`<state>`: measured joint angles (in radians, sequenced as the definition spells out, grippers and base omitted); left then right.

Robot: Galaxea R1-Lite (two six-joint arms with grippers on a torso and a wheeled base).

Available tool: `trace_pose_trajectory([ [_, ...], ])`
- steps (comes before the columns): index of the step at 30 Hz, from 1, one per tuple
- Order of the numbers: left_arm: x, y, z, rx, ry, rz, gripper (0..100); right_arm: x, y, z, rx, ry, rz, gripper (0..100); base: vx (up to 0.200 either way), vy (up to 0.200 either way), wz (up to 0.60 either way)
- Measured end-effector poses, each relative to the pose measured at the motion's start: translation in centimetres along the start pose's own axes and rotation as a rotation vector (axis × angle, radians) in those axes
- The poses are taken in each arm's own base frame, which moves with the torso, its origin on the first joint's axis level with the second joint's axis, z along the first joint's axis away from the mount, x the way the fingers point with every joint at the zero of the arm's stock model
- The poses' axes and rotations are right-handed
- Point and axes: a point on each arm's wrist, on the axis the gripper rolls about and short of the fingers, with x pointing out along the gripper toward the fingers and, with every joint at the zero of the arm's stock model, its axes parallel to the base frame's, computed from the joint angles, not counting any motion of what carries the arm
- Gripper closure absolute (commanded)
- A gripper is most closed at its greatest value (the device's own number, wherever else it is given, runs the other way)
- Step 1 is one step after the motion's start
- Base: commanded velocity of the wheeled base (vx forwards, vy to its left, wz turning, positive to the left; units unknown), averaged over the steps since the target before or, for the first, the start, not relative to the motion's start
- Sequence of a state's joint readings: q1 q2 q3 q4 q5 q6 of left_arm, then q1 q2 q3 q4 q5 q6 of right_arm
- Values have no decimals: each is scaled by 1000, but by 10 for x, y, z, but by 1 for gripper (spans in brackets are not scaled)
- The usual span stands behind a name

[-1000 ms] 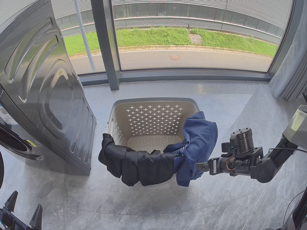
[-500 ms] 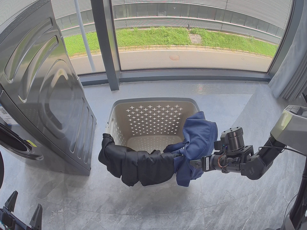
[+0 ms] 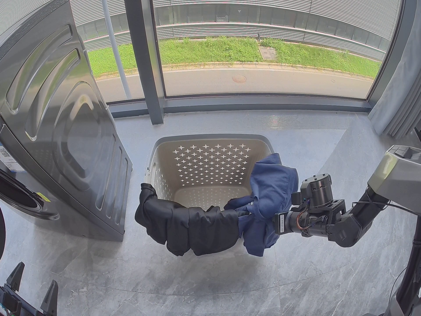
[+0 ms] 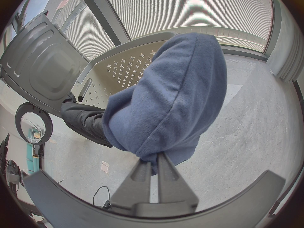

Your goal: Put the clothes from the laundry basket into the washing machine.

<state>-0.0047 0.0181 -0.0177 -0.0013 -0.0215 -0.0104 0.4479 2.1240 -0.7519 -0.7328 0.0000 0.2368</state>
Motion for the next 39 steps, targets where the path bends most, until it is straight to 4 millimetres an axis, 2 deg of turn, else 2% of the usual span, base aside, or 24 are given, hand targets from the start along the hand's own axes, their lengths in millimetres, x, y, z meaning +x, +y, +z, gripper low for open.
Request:
trace_pose_trajectory([
  [7,0,0,0,0,0,0,0,-9,2,-3,-7,4,6,100,0,0,0],
  [20,0,0,0,0,0,0,0,-60,22,4,-41,-58,61,100,0,0,0],
  [35,0,0,0,0,0,0,0,-78,23,5,-37,-90,73,100,0,0,0],
  [36,0,0,0,0,0,0,0,-78,22,3,-37,-84,71,0,0,0,0],
  [39,0,0,0,0,0,0,0,-73,21,-2,-35,-59,63,0,0,0,0],
])
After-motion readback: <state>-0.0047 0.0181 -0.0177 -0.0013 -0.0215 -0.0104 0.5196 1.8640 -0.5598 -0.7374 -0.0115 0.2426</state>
